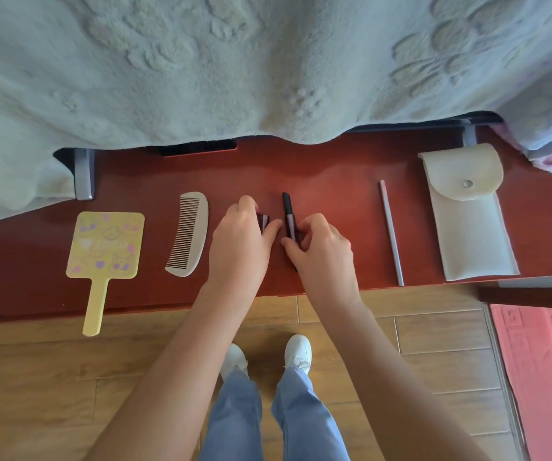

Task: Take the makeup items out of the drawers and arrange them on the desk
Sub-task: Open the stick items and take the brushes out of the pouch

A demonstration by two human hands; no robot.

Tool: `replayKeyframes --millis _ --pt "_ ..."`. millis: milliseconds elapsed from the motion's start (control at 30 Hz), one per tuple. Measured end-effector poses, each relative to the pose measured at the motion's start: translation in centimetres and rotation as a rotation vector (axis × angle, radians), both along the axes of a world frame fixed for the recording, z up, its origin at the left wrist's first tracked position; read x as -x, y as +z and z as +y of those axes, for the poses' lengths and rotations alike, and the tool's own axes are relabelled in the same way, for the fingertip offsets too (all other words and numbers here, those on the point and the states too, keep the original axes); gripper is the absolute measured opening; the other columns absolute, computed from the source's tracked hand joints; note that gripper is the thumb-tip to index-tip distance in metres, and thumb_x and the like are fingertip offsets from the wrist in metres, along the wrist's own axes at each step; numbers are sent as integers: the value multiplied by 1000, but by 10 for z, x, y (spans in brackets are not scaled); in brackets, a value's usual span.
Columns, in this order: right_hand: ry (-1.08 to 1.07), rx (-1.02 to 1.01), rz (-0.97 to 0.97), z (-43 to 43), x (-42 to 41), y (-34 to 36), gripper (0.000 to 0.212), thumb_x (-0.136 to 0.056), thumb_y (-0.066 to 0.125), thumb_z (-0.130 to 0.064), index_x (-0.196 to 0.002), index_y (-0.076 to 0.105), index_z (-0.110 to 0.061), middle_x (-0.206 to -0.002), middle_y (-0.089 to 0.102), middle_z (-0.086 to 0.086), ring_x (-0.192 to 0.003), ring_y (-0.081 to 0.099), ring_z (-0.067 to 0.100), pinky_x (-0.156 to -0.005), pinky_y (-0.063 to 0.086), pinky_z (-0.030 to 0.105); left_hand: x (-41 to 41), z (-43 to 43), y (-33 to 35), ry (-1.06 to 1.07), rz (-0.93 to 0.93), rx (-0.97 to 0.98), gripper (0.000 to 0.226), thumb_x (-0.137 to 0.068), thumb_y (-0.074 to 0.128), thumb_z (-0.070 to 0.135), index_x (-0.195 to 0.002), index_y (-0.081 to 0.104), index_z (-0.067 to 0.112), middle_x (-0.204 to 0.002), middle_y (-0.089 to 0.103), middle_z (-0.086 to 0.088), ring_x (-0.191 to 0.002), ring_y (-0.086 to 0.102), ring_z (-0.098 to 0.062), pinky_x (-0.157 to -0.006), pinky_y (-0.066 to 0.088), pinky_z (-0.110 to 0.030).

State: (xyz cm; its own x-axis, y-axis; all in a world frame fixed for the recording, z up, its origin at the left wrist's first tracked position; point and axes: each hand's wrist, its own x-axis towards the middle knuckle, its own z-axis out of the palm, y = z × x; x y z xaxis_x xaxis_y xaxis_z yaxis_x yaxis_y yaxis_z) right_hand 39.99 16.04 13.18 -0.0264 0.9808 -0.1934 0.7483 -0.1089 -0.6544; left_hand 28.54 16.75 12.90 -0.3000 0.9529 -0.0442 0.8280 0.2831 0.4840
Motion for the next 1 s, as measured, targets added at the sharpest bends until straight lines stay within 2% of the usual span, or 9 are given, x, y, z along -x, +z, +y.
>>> replayKeyframes --millis 100,233,367,433,600,667,767,900,1000 --pt "-18 -13 22 -2 -7 3 26 -85 65 -31 -101 56 -13 -79 55 -5 -59 46 0 -52 37 5 0 -1 7 -13 42 -60 31 -88 61 35 -101 57 7 -89 62 -9 -76 60 -23 -56 36 -23" --pt "-90 -98 -21 -6 -39 11 21 -86 64 -31 -99 59 -15 -80 58 -4 -67 53 8 -57 38 11 -5 1 15 -174 75 -224 23 -88 61 27 -98 62 7 -81 63 -7 -71 59 -20 -53 43 -22" --pt "-200 -123 -163 -9 -80 18 18 -88 61 -28 -102 60 -17 -90 58 -1 -72 54 14 -59 35 25 -23 5 17 -317 -64 -253 18 -89 59 25 -97 62 10 -80 62 -2 -73 57 -15 -59 51 -25" --pt "-232 -93 -193 -9 -95 15 22 -88 61 -28 -106 58 -16 -97 58 1 -77 56 17 -62 35 27 -38 7 18 -335 -168 -237 16 -90 58 25 -97 62 11 -79 60 0 -72 56 -14 -62 52 -29" --pt "-216 -23 -156 -10 -112 2 25 -85 66 -20 -108 57 -16 -98 58 2 -82 53 15 -68 39 25 -74 11 21 -410 -296 -209 12 -90 60 22 -95 63 12 -78 61 1 -66 56 -10 -61 48 -16" --pt "-212 -16 -120 -10 -114 -1 24 -84 66 -14 -108 58 -16 -94 59 2 -83 55 17 -70 42 27 -84 11 23 -396 -367 -165 12 -90 60 21 -95 64 11 -78 60 4 -66 55 -6 -62 47 -11" --pt "-214 12 -67 -11 -117 0 26 -85 62 -12 -110 59 -17 -90 60 -2 -79 54 15 -69 37 24 -92 13 23 -280 -484 -26 13 -91 57 24 -96 63 14 -76 56 10 -68 54 -1 -64 42 -6" --pt "-204 99 147 -15 -121 10 21 -83 64 -14 -102 66 -22 -74 59 -11 -69 53 5 -65 41 18 -96 19 21 -116 -665 179 27 -94 48 37 -110 62 19 -87 62 9 -70 58 -2 -65 43 -12" --pt "-129 226 301 -23 -123 17 17 -82 64 -14 -92 70 -26 -66 58 -12 -58 50 1 -59 41 14 -97 19 26 -86 -860 285 28 -96 44 39 -95 68 25 -82 58 1 -67 52 -5 -67 43 -26"
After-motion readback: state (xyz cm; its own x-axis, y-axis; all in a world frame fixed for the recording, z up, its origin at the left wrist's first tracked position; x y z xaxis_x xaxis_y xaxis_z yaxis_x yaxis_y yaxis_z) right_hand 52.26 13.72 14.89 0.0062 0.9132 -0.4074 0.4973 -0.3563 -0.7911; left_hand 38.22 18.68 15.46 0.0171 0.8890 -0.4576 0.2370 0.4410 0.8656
